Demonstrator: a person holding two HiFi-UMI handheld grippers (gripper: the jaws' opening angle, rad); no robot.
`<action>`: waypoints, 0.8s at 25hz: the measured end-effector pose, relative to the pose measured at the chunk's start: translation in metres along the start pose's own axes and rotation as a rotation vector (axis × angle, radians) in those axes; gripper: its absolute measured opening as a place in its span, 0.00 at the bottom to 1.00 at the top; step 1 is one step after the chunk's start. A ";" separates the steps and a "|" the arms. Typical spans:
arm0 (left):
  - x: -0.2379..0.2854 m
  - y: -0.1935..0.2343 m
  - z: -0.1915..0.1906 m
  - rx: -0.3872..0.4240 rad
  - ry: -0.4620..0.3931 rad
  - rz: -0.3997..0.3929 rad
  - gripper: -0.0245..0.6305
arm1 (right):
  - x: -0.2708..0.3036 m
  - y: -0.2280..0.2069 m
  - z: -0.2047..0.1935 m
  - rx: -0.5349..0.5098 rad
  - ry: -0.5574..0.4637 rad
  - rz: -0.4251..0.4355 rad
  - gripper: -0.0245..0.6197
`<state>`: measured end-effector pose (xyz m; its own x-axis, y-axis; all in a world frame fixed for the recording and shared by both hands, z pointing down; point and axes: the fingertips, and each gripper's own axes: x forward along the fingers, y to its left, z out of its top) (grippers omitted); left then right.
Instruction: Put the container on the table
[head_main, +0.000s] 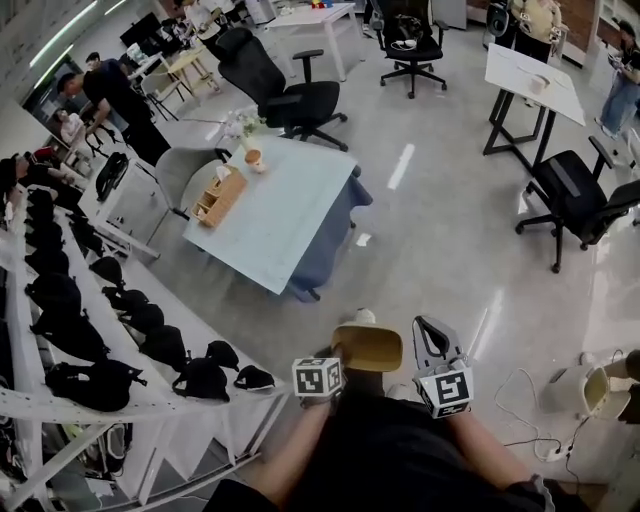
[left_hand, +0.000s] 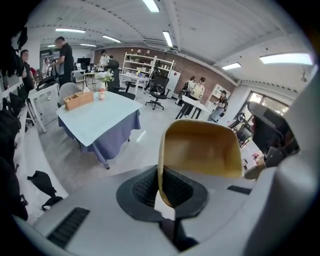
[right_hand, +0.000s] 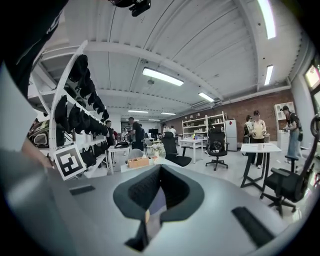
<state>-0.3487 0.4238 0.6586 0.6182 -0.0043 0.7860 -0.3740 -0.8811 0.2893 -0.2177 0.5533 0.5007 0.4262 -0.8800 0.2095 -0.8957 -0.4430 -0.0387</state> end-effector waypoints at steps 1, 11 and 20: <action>0.006 0.001 0.006 0.000 0.002 -0.007 0.05 | 0.005 -0.005 0.000 -0.002 0.004 -0.005 0.04; 0.077 0.030 0.089 -0.023 0.022 -0.051 0.05 | 0.103 -0.057 0.010 -0.049 0.066 -0.033 0.04; 0.124 0.074 0.195 -0.041 0.057 -0.079 0.05 | 0.237 -0.082 0.056 -0.093 0.125 0.001 0.04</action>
<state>-0.1651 0.2656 0.6707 0.6071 0.0924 0.7892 -0.3541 -0.8577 0.3728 -0.0359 0.3712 0.4989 0.4110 -0.8500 0.3296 -0.9067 -0.4187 0.0507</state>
